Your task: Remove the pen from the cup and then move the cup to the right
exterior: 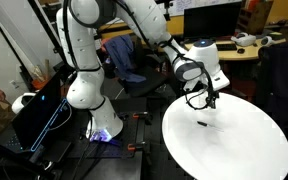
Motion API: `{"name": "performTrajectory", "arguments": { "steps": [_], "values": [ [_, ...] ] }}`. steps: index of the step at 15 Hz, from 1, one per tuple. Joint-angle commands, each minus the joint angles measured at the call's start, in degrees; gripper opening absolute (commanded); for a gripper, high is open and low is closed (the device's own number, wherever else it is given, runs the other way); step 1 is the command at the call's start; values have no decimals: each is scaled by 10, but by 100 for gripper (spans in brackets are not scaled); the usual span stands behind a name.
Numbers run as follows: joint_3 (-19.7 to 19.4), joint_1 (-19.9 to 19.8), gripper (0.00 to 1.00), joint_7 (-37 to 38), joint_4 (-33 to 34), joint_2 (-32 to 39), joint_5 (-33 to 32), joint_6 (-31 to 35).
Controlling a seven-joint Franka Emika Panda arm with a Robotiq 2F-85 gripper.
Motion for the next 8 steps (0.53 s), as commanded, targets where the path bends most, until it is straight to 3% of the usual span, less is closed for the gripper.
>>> {"name": "performTrajectory", "arguments": {
  "steps": [1,8],
  "values": [
    [-30,33,100,-1,8,-10,-8,-28],
    [-67,93,100,24,4,-32,-93,-23]
  ]
}}
